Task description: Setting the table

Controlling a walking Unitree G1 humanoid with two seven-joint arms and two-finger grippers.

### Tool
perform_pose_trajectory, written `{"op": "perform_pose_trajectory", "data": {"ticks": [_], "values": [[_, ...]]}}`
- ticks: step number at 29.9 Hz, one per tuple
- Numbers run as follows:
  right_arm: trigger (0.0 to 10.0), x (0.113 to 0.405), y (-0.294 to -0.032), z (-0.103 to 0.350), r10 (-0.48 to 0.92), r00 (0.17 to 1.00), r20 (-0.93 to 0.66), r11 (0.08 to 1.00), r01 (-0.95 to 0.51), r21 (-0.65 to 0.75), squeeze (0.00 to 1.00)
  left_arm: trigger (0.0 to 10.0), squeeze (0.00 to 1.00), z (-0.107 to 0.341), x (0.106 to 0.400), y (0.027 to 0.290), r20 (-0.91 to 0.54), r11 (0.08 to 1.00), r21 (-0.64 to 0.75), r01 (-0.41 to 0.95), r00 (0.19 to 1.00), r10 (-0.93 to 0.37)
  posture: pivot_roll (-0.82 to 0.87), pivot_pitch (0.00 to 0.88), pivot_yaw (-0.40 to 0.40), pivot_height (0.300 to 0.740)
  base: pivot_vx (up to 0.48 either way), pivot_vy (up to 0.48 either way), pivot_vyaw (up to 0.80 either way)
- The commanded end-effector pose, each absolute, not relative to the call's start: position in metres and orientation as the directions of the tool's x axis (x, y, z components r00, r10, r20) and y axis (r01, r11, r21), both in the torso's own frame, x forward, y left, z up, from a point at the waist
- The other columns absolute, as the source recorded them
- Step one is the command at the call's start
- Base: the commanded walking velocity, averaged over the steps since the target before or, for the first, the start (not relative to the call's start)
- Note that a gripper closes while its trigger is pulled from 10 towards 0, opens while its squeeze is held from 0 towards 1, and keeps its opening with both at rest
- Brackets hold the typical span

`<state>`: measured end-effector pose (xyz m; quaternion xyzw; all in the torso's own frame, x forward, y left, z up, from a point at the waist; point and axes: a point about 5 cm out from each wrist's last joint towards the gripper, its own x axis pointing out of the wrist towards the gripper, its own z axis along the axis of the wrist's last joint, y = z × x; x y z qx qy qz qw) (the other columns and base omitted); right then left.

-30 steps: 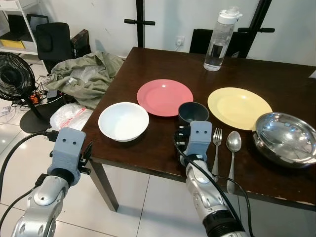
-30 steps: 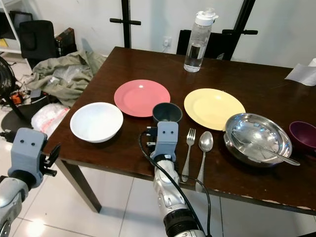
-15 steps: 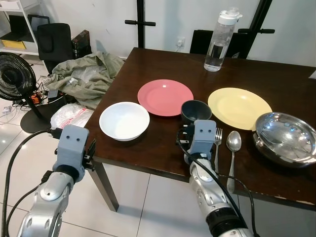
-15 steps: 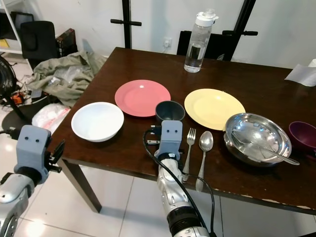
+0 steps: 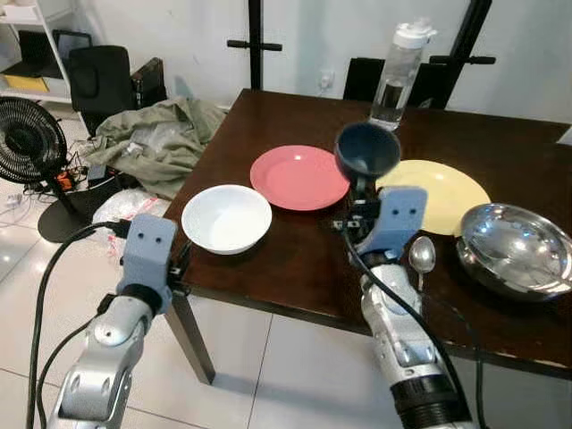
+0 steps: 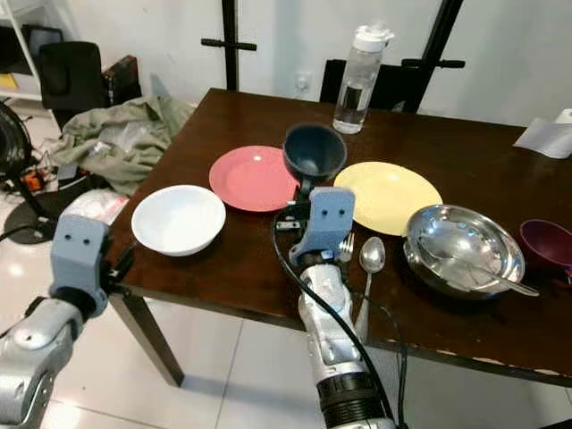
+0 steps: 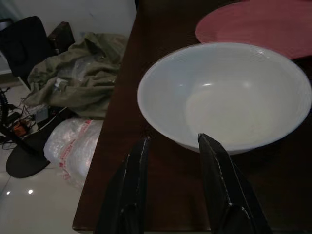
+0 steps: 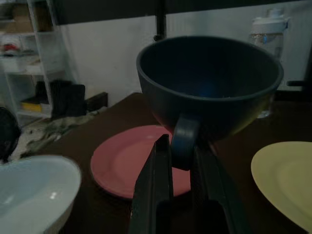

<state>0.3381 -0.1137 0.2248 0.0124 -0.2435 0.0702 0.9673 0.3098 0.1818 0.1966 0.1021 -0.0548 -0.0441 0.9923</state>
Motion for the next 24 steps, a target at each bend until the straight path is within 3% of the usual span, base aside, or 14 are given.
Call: {"op": "perform_pose_trajectory", "data": {"ticks": [1,8,20,21,22,24], "values": [[10.0,0.331,-0.114,0.217,0.172,0.879,0.444,0.984,-0.176,-0.031,0.00,10.0,0.00,0.192,0.311,0.181,0.087,0.975,0.203,0.089,0.990,-0.109,0.13,0.110,0.094,0.740,0.000,0.000,0.00],[10.0,0.326,-0.113,0.179,0.181,0.942,0.282,0.981,-0.152,-0.119,0.00,10.0,0.00,0.187,0.309,0.175,0.080,0.974,0.200,0.105,0.989,-0.123,0.13,0.117,0.089,0.740,0.000,0.000,0.00],[10.0,0.318,-0.110,0.150,0.223,0.967,0.124,0.960,-0.196,-0.200,0.02,10.0,0.00,0.186,0.307,0.179,0.071,0.972,0.209,0.109,0.990,-0.126,0.15,0.125,0.091,0.740,0.000,0.000,0.00],[10.0,0.318,-0.110,0.150,0.221,0.968,0.120,0.960,-0.195,-0.200,0.12,10.0,0.00,0.186,0.307,0.179,0.071,0.972,0.209,0.109,0.989,-0.127,0.14,0.125,0.091,0.740,0.000,0.000,0.00],[10.0,0.318,-0.111,0.148,0.220,0.969,0.112,0.960,-0.194,-0.202,0.34,10.0,0.00,0.186,0.307,0.179,0.070,0.972,0.209,0.111,0.989,-0.128,0.15,0.125,0.092,0.740,0.000,0.000,0.00],[10.0,0.318,-0.111,0.147,0.217,0.971,0.100,0.959,-0.194,-0.206,0.34,10.0,0.00,0.186,0.307,0.179,0.070,0.972,0.209,0.112,0.989,-0.129,0.15,0.125,0.093,0.740,0.000,0.000,0.00]]}}
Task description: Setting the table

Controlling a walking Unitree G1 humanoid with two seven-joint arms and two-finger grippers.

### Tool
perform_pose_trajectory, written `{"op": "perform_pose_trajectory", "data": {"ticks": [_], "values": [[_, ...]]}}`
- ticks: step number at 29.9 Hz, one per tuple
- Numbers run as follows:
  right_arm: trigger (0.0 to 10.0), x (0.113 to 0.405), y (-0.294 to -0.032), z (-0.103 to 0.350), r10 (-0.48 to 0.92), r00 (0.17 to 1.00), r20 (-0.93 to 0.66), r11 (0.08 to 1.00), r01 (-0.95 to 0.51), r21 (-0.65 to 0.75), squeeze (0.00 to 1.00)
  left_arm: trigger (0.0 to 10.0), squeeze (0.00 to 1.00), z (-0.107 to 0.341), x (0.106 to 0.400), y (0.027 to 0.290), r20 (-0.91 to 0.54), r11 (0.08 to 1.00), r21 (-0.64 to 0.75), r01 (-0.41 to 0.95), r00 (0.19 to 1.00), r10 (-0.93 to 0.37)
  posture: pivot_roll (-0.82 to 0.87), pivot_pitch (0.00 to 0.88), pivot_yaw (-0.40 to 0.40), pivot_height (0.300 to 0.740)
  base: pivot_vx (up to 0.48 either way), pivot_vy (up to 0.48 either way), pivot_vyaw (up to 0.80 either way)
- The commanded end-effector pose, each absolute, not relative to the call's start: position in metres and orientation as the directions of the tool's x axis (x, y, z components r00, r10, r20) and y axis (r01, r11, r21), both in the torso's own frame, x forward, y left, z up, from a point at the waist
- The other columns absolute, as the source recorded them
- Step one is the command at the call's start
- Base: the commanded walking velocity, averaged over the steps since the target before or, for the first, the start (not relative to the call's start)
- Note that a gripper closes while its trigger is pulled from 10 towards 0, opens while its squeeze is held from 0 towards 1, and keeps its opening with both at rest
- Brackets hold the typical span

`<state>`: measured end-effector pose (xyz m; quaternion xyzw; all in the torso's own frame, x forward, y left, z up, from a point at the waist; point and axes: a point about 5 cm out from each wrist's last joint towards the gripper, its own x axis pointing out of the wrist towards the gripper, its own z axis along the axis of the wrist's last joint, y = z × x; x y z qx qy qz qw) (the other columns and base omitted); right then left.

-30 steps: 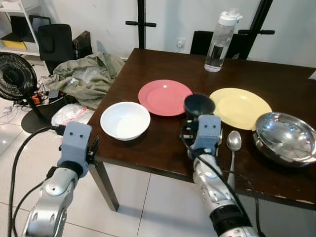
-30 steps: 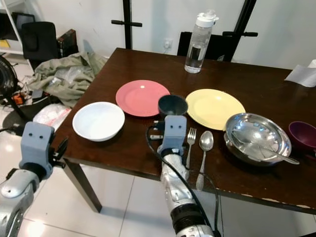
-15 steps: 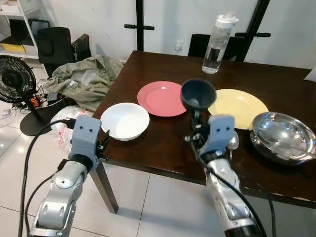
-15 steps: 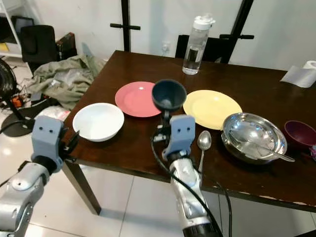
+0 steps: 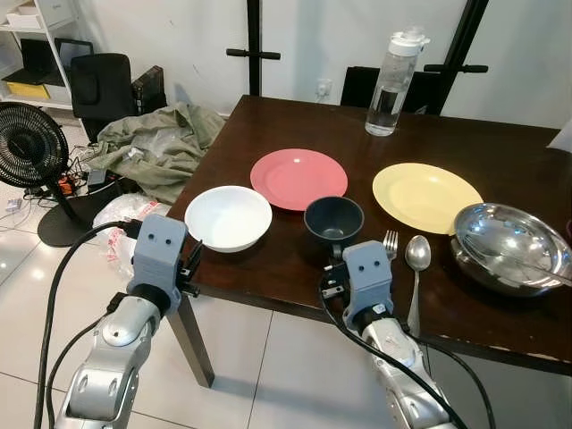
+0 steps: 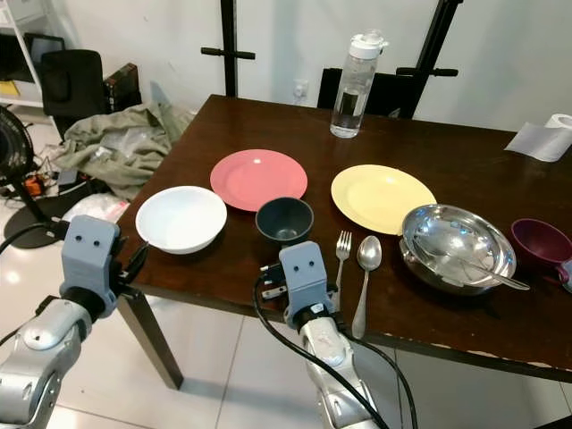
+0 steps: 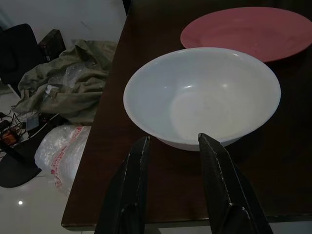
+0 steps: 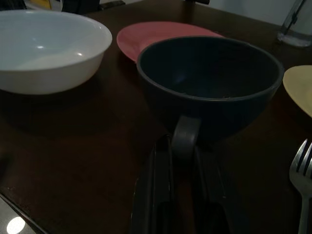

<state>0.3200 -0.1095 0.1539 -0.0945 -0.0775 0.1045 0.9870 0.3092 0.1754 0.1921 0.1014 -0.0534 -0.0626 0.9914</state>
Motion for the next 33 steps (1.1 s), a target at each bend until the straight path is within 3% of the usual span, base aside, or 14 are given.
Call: {"op": "perform_pose_trajectory", "data": {"ticks": [1,2,3,4,12,13,29,33], "values": [[10.0,0.318,-0.112,0.145,0.216,0.972,0.090,0.959,-0.193,-0.206,0.37,10.0,0.00,0.186,0.307,0.178,0.070,0.971,0.209,0.113,0.989,-0.130,0.15,0.125,0.093,0.740,0.000,0.000,0.00],[10.0,0.318,-0.112,0.143,0.213,0.974,0.080,0.960,-0.193,-0.203,0.89,10.0,0.00,0.186,0.307,0.178,0.070,0.971,0.209,0.114,0.989,-0.131,0.15,0.125,0.094,0.740,0.000,0.000,0.00],[10.0,0.318,-0.112,0.143,0.213,0.974,0.080,0.960,-0.193,-0.203,0.89,10.0,0.00,0.186,0.307,0.178,0.070,0.971,0.209,0.114,0.989,-0.131,0.15,0.125,0.094,0.740,0.000,0.000,0.00],[10.0,0.318,-0.113,0.142,0.207,0.976,0.073,0.962,-0.189,-0.198,1.00,10.0,0.00,0.186,0.307,0.179,0.071,0.971,0.209,0.114,0.989,-0.131,0.15,0.124,0.095,0.740,0.000,0.000,0.00],[10.0,0.320,-0.114,0.140,0.181,0.982,0.062,0.966,-0.166,-0.197,1.00,10.0,0.00,0.187,0.308,0.179,0.074,0.971,0.209,0.114,0.989,-0.132,0.15,0.120,0.097,0.740,0.000,0.000,0.00],[10.0,0.321,-0.115,0.140,0.170,0.984,0.061,0.967,-0.154,-0.204,0.00,10.0,0.00,0.188,0.308,0.179,0.075,0.971,0.209,0.114,0.988,-0.132,0.15,0.120,0.097,0.740,0.000,0.000,0.00],[10.0,0.323,-0.109,0.146,0.017,0.999,0.034,0.996,-0.013,-0.092,0.00,10.0,0.00,0.188,0.307,0.180,0.075,0.972,0.209,0.109,0.989,-0.127,0.15,0.118,0.094,0.740,0.000,0.000,0.00],[10.0,0.321,-0.100,0.150,0.077,0.995,0.061,0.996,-0.074,-0.046,0.00,10.0,0.00,0.187,0.307,0.180,0.074,0.972,0.210,0.108,0.989,-0.126,0.15,0.119,0.093,0.740,0.000,0.000,0.00]]}}
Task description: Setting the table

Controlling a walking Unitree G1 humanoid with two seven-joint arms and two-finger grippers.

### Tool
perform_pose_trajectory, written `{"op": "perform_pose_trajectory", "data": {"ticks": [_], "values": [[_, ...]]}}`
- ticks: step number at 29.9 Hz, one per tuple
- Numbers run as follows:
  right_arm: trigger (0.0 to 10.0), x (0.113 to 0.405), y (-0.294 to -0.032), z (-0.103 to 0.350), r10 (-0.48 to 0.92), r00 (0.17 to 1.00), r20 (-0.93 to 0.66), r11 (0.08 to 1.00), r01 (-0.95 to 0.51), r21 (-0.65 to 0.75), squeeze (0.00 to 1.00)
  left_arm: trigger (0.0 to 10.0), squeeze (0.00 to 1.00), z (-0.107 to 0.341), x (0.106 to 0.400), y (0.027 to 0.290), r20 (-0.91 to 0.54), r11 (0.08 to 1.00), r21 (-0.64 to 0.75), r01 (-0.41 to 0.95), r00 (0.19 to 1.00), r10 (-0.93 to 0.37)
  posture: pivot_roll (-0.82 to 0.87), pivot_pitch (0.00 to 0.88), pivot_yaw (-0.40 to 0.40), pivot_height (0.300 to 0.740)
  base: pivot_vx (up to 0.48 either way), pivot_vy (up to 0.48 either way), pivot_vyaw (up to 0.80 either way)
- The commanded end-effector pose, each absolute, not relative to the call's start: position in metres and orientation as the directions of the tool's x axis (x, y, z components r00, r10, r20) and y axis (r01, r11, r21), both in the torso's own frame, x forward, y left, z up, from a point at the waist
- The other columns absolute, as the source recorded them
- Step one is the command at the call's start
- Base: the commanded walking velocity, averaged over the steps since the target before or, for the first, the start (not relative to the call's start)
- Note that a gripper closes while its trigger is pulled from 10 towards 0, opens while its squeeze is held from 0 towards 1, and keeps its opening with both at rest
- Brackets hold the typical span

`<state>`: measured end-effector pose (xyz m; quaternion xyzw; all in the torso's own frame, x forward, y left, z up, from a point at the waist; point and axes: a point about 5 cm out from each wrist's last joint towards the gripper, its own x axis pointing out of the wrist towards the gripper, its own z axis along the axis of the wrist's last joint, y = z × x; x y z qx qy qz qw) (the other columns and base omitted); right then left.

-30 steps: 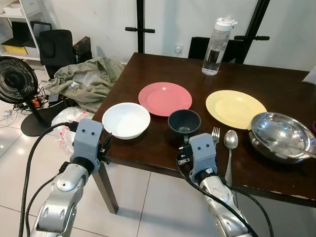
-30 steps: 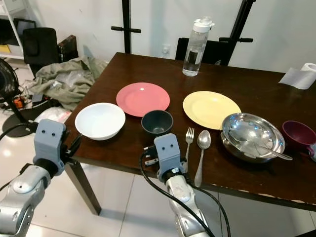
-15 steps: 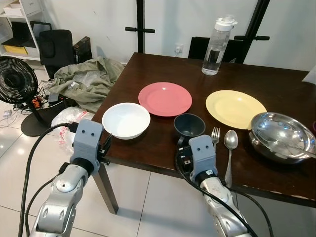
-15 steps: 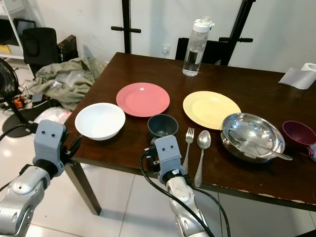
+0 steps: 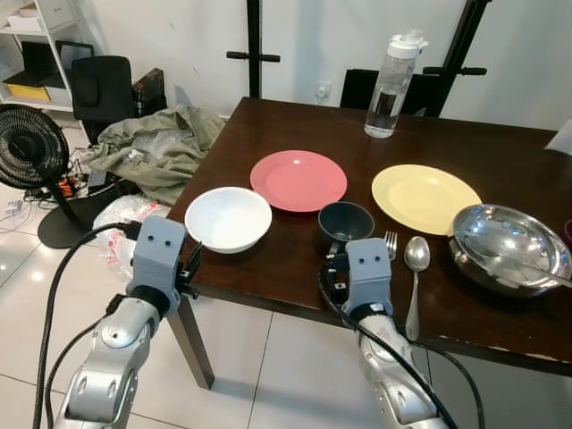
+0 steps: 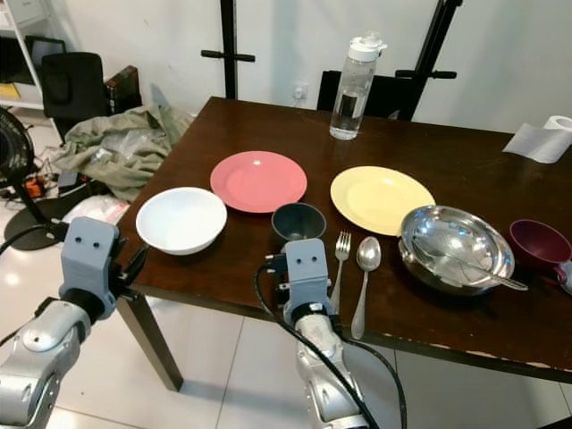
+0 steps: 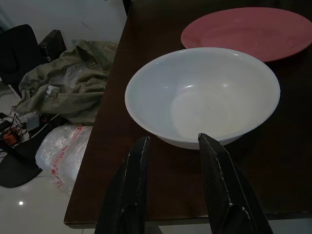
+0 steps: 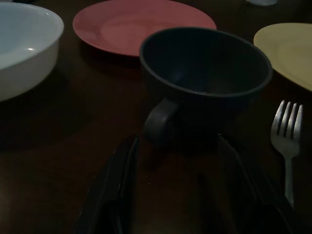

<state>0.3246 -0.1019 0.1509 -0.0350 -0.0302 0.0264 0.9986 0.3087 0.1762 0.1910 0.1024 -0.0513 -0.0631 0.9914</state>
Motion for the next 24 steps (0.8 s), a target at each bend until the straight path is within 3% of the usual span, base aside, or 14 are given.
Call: {"op": "perform_pose_trajectory", "data": {"ticks": [1,6,13,24], "values": [[10.0,0.321,-0.100,0.150,0.077,0.995,0.061,0.996,-0.074,-0.046,0.00,10.0,0.00,0.187,0.307,0.180,0.074,0.972,0.210,0.108,0.989,-0.126,0.15,0.119,0.093,0.740,0.000,0.000,0.00],[10.0,0.319,-0.088,0.154,0.168,0.983,0.080,0.984,-0.163,-0.073,0.00,10.0,0.00,0.187,0.307,0.181,0.072,0.972,0.211,0.106,0.990,-0.123,0.15,0.122,0.092,0.740,0.000,0.000,0.00],[10.0,0.324,-0.080,0.154,0.141,0.987,0.071,0.988,-0.136,-0.074,0.00,10.0,0.00,0.188,0.307,0.181,0.076,0.973,0.209,0.101,0.990,-0.119,0.16,0.123,0.090,0.740,0.000,0.000,0.00],[10.0,0.347,-0.096,0.146,-0.105,0.994,0.026,0.986,0.108,-0.126,0.00,10.0,0.00,0.193,0.301,0.189,0.080,0.970,0.231,0.079,0.992,-0.100,0.23,0.136,0.097,0.740,0.000,0.000,0.00]]}}
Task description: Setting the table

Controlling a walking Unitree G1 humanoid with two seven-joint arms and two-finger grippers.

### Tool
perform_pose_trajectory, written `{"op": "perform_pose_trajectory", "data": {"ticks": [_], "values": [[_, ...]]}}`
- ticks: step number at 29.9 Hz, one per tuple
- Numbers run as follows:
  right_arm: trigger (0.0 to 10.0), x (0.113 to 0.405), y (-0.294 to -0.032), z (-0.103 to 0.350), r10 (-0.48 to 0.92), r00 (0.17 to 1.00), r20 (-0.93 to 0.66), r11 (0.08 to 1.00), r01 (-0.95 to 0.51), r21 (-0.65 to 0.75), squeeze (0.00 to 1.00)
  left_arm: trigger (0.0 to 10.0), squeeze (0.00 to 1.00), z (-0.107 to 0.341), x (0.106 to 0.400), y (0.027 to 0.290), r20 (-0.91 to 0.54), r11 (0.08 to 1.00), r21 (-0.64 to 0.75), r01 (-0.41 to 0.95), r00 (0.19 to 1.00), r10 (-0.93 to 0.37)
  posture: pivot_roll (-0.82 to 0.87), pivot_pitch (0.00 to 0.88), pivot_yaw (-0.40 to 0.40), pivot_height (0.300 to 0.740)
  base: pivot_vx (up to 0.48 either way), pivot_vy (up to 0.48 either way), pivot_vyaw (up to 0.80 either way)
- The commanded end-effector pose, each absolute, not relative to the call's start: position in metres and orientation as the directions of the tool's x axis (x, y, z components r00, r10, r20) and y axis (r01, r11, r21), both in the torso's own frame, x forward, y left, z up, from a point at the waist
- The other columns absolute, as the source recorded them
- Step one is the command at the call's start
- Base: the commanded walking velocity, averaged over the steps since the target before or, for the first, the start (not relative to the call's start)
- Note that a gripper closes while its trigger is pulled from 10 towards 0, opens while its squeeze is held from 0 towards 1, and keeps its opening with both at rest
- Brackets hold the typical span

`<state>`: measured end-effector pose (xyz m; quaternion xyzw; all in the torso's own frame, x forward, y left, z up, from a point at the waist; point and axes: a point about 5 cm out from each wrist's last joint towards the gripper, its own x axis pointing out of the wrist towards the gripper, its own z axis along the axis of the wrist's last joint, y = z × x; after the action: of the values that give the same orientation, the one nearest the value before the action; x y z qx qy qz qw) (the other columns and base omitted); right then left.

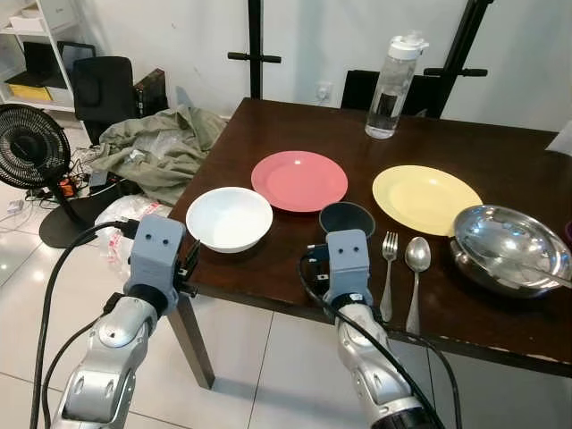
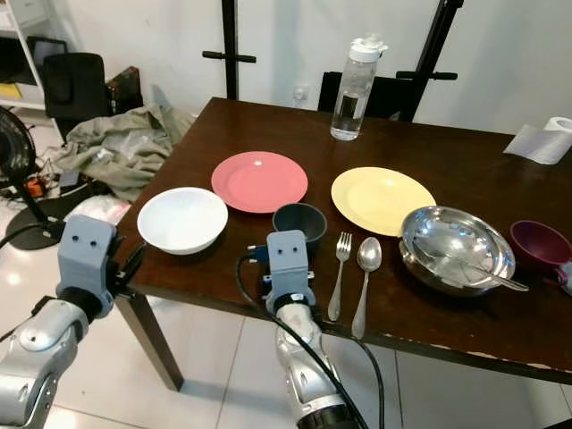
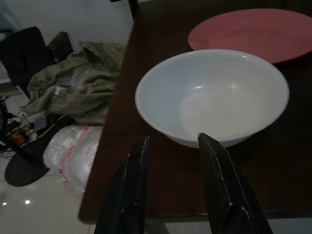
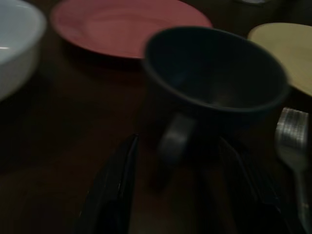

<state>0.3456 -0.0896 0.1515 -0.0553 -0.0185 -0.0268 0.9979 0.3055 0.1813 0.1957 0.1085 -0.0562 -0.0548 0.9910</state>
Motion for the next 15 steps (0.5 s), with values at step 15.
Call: {"op": "perform_pose_trajectory", "data": {"ticks": [15], "values": [[10.0,0.355,-0.126,0.143,-0.238,0.970,0.040,0.962,0.241,-0.131,0.00,10.0,0.00,0.193,0.298,0.189,0.066,0.967,0.238,0.088,0.992,-0.107,0.23,0.151,0.112,0.740,0.000,0.000,0.00]]}}
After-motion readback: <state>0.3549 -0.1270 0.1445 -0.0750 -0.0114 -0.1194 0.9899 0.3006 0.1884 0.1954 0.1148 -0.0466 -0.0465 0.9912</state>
